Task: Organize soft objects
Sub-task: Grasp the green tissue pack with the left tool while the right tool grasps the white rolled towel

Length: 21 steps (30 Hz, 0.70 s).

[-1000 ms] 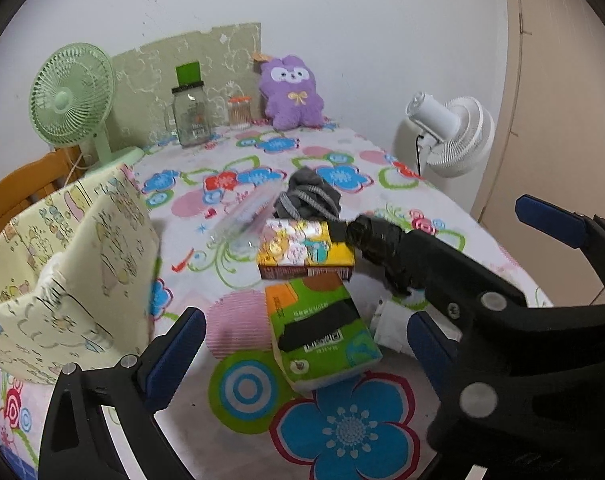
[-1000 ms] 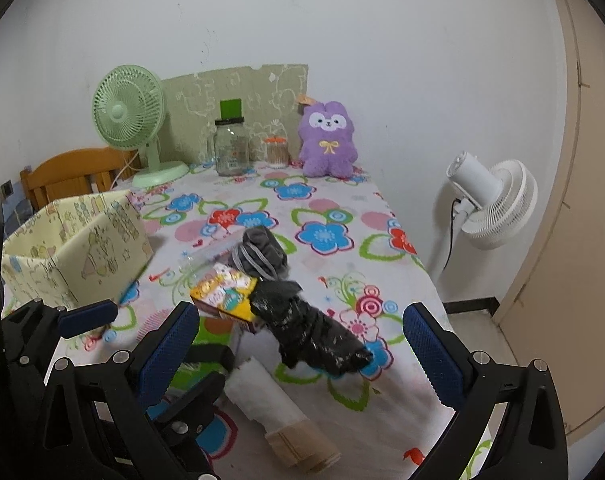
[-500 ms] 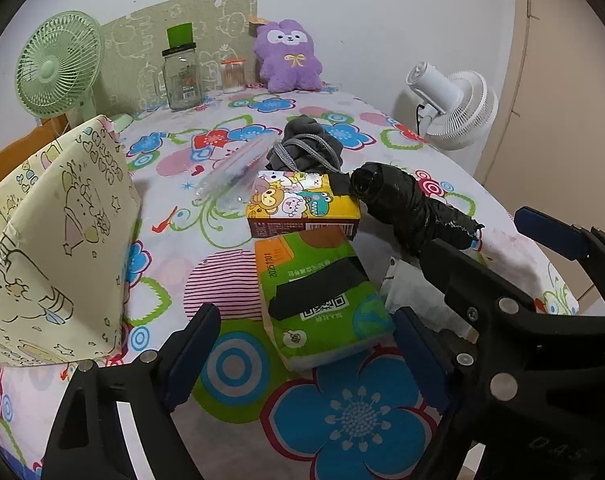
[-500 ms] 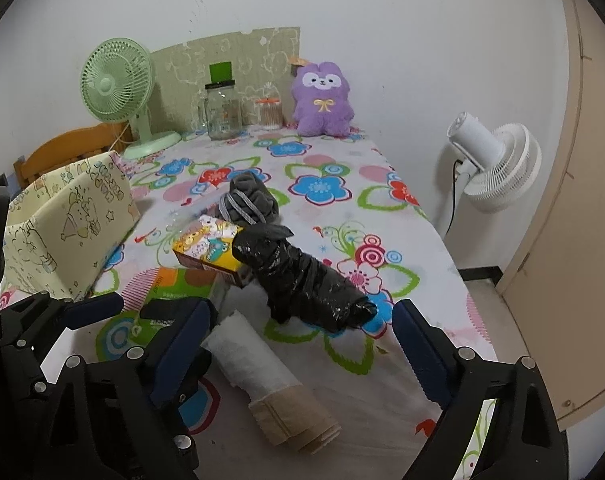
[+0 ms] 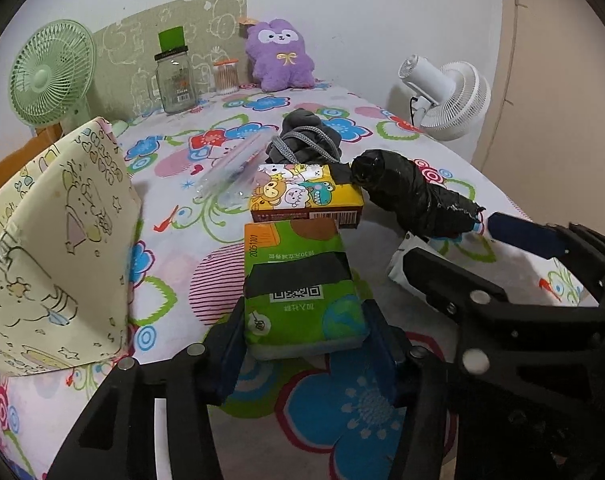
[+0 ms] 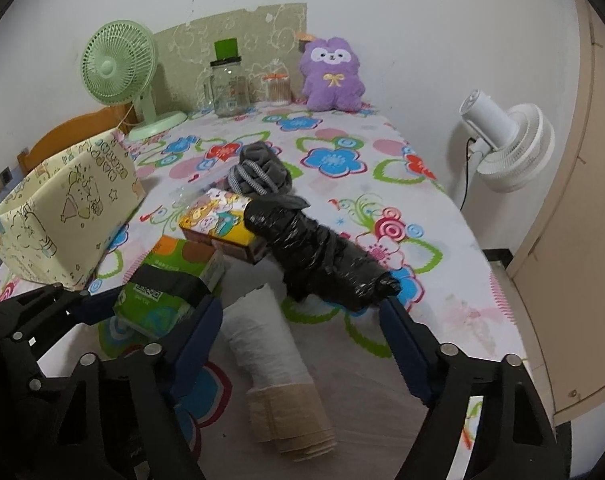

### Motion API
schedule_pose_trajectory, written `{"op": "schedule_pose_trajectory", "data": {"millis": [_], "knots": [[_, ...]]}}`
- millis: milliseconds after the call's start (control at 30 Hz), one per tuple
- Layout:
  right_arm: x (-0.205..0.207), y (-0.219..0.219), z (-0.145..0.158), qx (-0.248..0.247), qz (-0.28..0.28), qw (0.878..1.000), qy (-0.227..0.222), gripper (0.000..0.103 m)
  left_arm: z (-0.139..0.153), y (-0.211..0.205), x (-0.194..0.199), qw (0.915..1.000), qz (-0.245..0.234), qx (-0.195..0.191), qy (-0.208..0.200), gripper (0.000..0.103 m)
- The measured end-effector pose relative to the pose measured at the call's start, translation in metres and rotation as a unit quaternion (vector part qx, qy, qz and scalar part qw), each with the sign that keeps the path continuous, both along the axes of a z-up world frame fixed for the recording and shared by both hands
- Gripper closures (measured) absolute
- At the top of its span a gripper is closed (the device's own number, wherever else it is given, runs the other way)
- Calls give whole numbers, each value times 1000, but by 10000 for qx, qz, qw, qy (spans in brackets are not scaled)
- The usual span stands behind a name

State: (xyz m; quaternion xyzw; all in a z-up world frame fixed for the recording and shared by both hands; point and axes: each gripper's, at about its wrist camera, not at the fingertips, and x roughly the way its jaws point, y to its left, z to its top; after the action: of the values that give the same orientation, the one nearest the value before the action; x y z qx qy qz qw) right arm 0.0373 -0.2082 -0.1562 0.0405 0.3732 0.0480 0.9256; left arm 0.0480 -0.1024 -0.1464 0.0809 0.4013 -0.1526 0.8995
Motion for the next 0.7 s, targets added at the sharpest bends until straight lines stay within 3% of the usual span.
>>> {"op": "schedule_pose_trajectory", "data": {"millis": [200,367,700], "knots": [[7,1,-11,428,67,9982,407,54,0,6,-2,10000,1,-56,43,47],[10,11,-12,372,156,9980,477,73,0,7,-1,10000,27,-69,42,48],[16,22,-2,423,174,9980,430,79,10,17,3,9997,211,-129,-28,48]]}}
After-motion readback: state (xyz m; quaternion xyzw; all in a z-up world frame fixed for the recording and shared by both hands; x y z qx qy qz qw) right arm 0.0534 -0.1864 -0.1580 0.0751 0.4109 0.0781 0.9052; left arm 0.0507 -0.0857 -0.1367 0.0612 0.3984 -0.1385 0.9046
